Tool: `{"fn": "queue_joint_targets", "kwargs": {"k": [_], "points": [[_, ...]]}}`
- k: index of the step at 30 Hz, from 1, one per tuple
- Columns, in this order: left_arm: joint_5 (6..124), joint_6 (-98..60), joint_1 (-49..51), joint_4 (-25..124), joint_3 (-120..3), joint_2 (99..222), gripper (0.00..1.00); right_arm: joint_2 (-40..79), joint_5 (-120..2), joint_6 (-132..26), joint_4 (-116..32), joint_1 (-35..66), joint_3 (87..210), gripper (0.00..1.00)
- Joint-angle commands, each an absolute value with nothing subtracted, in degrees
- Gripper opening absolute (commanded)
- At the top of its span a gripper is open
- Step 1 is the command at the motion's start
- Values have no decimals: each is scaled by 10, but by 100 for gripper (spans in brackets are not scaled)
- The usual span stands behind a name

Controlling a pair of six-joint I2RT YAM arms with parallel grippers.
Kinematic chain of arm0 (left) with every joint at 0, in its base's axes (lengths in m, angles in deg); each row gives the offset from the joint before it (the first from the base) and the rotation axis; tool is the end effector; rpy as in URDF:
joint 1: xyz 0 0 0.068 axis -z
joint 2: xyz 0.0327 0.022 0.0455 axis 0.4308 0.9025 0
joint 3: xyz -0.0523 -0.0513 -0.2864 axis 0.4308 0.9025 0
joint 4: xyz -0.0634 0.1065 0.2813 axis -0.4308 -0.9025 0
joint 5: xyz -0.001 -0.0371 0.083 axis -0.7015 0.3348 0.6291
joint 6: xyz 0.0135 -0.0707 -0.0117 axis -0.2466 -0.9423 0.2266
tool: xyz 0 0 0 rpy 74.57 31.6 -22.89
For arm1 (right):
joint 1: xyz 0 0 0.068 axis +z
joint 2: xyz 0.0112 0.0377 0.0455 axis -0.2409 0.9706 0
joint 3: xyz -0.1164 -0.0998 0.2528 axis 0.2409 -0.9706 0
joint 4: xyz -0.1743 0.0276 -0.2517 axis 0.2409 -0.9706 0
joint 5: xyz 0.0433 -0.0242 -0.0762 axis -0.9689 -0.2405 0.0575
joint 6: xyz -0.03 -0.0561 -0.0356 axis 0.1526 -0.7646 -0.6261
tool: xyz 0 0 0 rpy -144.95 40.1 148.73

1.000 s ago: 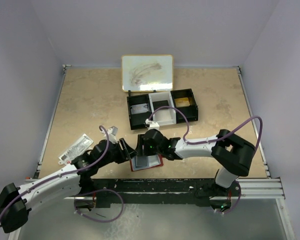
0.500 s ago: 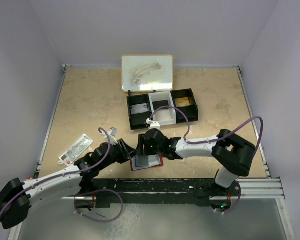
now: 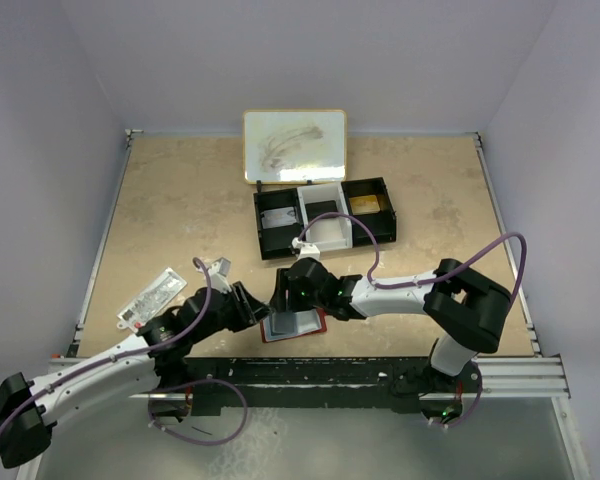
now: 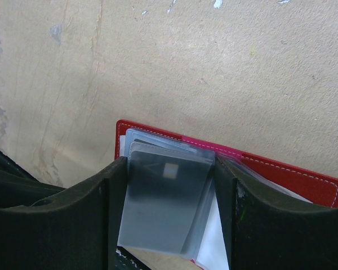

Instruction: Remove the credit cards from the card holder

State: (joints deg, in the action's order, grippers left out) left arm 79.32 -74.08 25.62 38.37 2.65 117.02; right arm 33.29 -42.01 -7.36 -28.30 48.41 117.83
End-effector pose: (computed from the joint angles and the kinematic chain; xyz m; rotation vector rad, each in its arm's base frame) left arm 0.1230 -0.1420 0.1486 -0.3770 2.2707 -1.0639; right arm 0.1878 0.3375 0.1336 -0.1079 2.3691 0.8929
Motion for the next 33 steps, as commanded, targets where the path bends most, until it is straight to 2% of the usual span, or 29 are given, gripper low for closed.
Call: {"fn": "queue_joint_targets", "kwargs": {"k": [1,15,24,27,33], "points": [[737,-726,260,468,39,1213,36,331,-429,-66,-288,487,1175,63],[721,-743,261,612,79,1282,31,329,-433,-64,-286,488,1174,63],[718,-744,261,650,90,1330,29,331,-438,-65,-283,487,1177,63],[712,-746,261,680,89,1347,27,327,-438,-65,-282,487,1176,63],[713,-745,265,721,76,1382,14,311,-441,-68,-287,486,1181,63]]}}
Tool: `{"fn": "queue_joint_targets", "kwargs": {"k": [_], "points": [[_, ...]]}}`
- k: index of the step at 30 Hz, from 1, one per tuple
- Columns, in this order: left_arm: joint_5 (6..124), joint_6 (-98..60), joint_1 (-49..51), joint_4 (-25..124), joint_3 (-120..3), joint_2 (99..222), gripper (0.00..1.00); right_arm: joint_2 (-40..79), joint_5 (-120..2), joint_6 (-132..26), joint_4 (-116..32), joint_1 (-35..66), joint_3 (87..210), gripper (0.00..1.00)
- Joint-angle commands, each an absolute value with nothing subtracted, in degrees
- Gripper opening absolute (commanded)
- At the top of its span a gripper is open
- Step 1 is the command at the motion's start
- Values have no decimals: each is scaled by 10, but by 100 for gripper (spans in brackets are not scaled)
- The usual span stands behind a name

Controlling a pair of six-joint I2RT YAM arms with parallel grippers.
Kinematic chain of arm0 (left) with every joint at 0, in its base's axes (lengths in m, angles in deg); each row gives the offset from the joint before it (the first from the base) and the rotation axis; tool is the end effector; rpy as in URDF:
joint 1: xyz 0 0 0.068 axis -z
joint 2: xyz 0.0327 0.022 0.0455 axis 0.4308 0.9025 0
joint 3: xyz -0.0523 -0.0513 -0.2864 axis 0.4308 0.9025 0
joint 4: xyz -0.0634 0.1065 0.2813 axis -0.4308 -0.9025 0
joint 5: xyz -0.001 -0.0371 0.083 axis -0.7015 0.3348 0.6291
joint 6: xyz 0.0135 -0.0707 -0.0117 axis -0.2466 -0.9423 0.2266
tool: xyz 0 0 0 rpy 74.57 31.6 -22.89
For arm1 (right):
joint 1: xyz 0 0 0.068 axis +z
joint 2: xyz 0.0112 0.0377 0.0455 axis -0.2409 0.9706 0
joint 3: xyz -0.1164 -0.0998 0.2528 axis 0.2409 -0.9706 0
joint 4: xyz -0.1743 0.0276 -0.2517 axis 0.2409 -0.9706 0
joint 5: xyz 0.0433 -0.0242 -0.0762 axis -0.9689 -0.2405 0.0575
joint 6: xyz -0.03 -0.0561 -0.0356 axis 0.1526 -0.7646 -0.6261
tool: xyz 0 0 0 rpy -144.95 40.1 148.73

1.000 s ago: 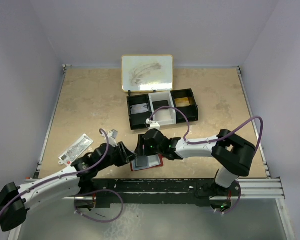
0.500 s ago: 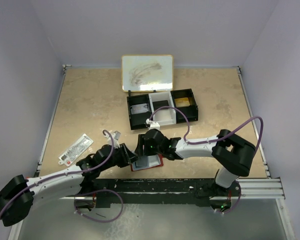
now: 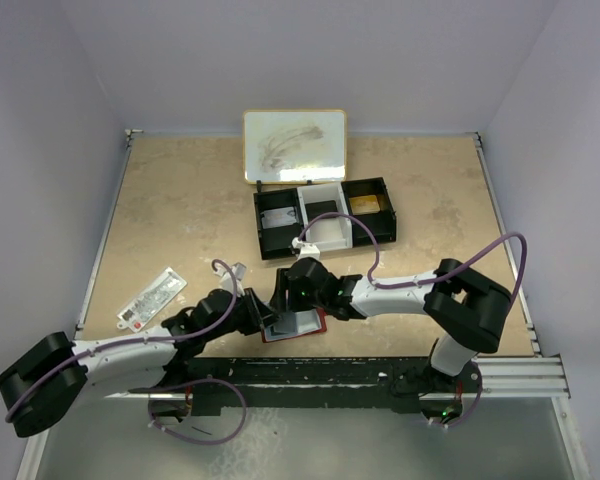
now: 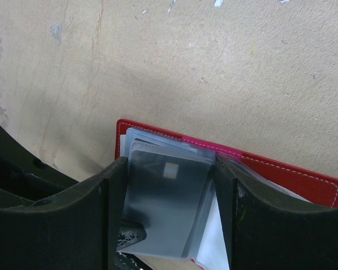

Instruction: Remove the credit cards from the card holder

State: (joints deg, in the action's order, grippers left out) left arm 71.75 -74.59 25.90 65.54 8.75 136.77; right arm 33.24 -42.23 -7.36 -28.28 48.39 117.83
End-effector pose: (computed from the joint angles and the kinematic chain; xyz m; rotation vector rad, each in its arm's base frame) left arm 0.1263 -0.1604 0.1006 -0.3000 2.3239 -1.1995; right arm 0.1877 0.3375 0.1340 -0.1096 2.3698 0.8970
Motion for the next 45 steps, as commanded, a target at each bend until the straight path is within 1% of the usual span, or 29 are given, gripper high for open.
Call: {"fn": "queue_joint_targets", "kwargs": {"k": [1,4,9,11,15,20,25,29,32,37,42,45], "points": [[717,-745,265,721,75,1385,12,308,-441,-69,-290,487,1183,64],[722,-741,267,720,67,1387,8,297,-440,-75,-300,484,1189,65],[720,-736,269,719,55,1398,9,260,-428,-83,-322,475,1192,72],[718,-733,271,719,49,1407,13,245,-416,-86,-337,470,1193,75],[714,-728,278,730,35,1435,26,205,-387,-83,-377,457,1186,78],[721,-724,299,755,10,1474,35,124,-348,-72,-413,443,1151,79],[734,-717,331,774,-31,1543,41,47,-329,-62,-446,429,1118,80],[764,-716,363,775,-58,1594,44,2,-322,-51,-460,424,1088,81],[779,-718,375,775,-65,1609,45,-25,-331,-41,-458,422,1069,81],[793,-709,383,730,-82,1584,46,-42,-362,-39,-427,422,1043,78],[854,-698,385,619,-96,1514,46,-38,-394,-39,-395,422,1033,75],[907,-700,385,523,-98,1464,46,-30,-422,-51,-361,422,1030,71]]}}
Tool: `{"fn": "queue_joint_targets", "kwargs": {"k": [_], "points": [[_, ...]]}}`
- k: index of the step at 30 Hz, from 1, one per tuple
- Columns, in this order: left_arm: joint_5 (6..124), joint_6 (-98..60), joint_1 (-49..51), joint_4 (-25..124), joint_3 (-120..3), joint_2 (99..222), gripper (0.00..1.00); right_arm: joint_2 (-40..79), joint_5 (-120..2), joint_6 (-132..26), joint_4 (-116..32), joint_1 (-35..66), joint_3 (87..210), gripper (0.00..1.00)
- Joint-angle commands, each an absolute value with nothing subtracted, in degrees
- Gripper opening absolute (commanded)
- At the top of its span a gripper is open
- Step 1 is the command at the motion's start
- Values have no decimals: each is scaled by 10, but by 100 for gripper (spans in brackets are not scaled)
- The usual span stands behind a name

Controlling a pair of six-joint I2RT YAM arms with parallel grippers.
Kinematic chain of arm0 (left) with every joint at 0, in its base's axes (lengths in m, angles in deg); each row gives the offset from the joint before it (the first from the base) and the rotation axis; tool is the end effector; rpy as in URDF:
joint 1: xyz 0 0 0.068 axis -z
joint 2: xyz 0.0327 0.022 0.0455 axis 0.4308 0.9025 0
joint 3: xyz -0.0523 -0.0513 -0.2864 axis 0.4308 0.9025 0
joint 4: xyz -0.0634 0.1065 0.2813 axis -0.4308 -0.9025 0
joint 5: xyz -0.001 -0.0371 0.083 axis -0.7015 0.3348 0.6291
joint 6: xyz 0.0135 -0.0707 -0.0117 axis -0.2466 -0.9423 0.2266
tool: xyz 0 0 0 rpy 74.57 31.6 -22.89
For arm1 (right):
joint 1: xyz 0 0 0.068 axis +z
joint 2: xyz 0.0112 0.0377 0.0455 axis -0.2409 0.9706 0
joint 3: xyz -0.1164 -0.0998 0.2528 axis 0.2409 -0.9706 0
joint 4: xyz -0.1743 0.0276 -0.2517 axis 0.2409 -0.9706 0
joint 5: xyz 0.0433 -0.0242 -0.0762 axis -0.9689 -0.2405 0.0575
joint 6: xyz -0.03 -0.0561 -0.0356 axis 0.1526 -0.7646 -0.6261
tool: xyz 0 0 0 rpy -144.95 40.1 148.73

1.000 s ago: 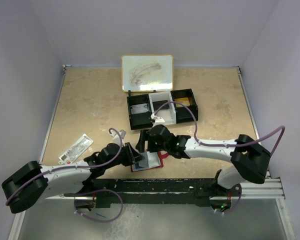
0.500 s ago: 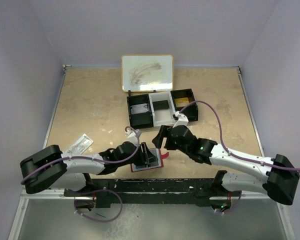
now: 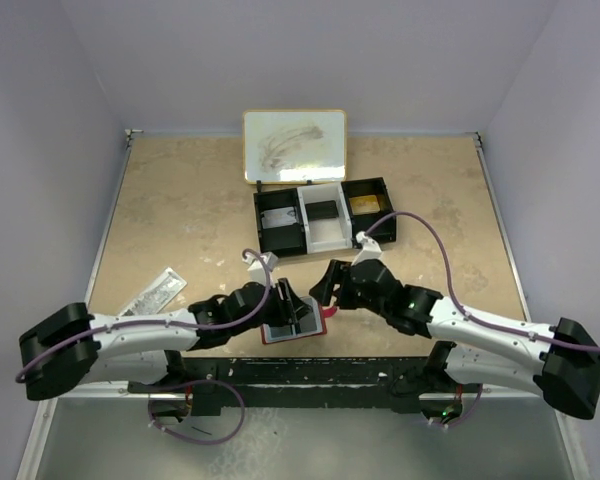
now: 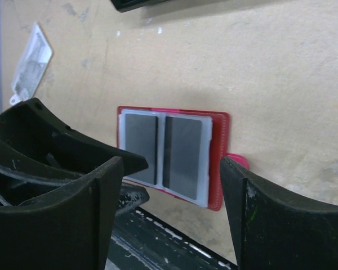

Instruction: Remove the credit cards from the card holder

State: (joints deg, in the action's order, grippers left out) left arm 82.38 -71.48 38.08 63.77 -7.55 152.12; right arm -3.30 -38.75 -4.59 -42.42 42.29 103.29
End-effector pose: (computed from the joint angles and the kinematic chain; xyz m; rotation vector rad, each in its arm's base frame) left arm 0.1296 -0.2388 0.1425 -0.1130 2.3063 -1.1155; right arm 0.1624 0.2193 0.2093 0.1240 2.2105 0.9385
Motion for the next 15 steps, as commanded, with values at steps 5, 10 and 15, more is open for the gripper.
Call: {"fn": "queue_joint_targets", "kwargs": {"k": [5,10,15], "points": [[985,-717,384,403,-95,1387,46,5,-467,-75,-298,422,1027,64],[1018,-741,384,338,-94,1367,46,67,-537,-86,-221,422,1017,55],[1028,-753,384,329,-93,1370,46,125,-590,-89,-170,422,1025,50]]}}
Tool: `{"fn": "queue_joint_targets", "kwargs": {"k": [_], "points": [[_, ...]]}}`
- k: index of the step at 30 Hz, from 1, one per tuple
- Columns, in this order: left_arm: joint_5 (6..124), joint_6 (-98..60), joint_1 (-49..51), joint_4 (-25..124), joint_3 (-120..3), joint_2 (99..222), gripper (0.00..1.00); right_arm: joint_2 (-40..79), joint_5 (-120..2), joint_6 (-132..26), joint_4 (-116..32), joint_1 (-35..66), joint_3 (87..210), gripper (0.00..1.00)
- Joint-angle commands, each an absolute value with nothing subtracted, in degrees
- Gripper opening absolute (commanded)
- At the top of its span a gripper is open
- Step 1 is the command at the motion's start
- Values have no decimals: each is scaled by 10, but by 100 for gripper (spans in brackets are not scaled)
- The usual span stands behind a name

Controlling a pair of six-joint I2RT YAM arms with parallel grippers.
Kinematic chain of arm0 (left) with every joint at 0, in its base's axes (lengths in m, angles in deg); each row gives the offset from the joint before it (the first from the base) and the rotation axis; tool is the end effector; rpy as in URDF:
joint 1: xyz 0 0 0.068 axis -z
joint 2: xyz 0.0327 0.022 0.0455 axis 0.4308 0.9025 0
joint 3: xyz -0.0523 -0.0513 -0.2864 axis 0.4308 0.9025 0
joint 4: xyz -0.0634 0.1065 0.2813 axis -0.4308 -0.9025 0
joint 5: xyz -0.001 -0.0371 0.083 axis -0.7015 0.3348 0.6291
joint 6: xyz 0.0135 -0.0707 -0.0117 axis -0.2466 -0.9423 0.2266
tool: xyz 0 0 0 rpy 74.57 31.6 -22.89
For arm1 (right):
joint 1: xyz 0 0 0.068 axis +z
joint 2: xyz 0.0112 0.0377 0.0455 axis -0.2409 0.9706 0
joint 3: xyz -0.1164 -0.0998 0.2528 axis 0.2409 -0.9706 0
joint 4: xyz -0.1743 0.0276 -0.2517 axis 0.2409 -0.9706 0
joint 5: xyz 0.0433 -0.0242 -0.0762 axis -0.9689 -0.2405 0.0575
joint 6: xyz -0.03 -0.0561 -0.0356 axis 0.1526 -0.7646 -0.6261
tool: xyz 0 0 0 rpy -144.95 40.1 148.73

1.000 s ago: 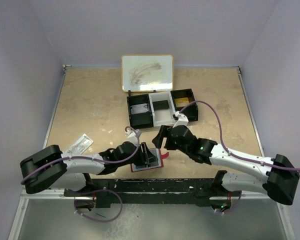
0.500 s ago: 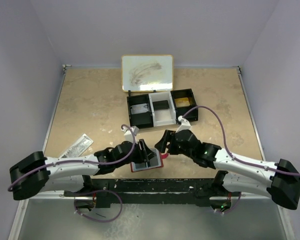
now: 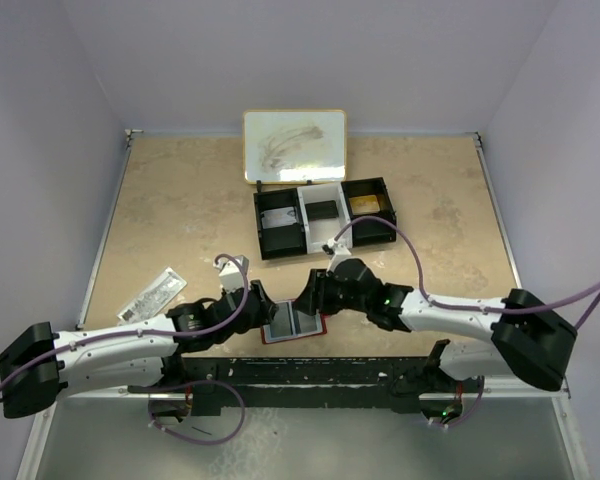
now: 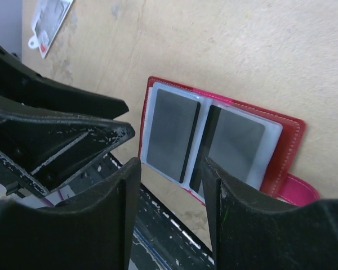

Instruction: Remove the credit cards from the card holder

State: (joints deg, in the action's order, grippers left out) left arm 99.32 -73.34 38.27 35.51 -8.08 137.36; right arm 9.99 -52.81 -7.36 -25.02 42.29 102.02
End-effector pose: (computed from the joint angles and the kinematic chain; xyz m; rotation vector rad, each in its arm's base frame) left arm 0.1221 -0.1871 0.1558 -0.2727 2.3016 -0.6821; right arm 0.1692 0.2560 0.1731 -0.0922 2.2558 1.1597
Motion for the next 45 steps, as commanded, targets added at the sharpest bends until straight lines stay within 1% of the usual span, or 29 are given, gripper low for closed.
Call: {"fn": "queue_joint_targets", "kwargs": {"k": [1,6,14,19,24,32,38,43,45], "points": [[1033,-756,384,325,-93,1369,46,137,-603,-94,-163,423,1029,49],[1051,-769,384,308,-93,1360,46,195,-634,-112,-155,435,1059,47],[1051,-772,384,298,-90,1348,45,252,-624,-104,-127,447,1068,46],[1039,-767,384,311,-88,1349,44,279,-603,-90,-151,446,1068,44],[1007,-748,384,343,-84,1366,44,281,-583,-51,-142,446,1041,40],[967,-731,384,398,-79,1418,38,278,-576,-12,-91,445,1001,37],[958,-727,385,397,-89,1458,33,279,-561,20,-67,445,979,33],[957,-728,385,405,-80,1461,31,292,-564,22,-59,445,977,32],[954,-727,385,405,-78,1463,30,298,-572,22,-47,445,974,30]]}}
